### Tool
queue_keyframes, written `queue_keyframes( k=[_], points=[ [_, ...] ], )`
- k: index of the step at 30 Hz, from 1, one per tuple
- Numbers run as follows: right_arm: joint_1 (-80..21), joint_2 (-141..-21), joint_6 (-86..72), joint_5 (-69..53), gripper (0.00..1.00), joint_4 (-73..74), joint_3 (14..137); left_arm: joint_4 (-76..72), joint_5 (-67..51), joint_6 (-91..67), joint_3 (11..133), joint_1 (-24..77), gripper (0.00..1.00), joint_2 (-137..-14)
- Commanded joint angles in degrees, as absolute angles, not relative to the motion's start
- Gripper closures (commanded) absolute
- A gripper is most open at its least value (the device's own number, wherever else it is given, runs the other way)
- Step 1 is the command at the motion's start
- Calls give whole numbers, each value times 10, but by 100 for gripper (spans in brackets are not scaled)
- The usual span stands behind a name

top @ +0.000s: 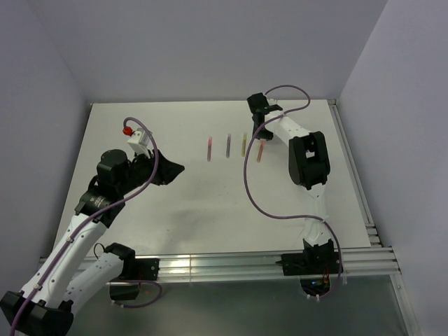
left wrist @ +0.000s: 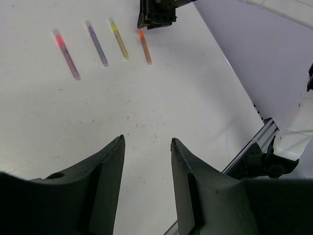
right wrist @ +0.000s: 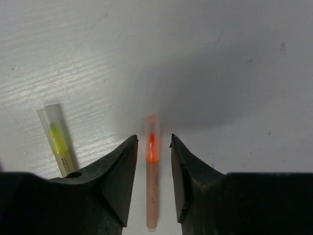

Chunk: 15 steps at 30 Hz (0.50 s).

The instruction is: Insert the pens into the pen caps

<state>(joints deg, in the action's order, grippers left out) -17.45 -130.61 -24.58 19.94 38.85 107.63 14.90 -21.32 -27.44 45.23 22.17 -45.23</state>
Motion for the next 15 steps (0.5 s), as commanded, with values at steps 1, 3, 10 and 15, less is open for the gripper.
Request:
queue_keyframes(
  k=[1,3,10,15],
  points=[
    [-169,-1290,-238,210,56,389,1085,136,-215,-265,453,218,53,-452],
    [-170,-1285,-236,209,50,384,1079,136,-215,-265,453,218,53,-452],
    [-171,-1193,-243,207,44,374,1038,139,-214,-263,454,216,53,-453],
    [-176,-1051,-244,163,35,314,939,146,-203,-259,454,215,53,-434]
  ],
)
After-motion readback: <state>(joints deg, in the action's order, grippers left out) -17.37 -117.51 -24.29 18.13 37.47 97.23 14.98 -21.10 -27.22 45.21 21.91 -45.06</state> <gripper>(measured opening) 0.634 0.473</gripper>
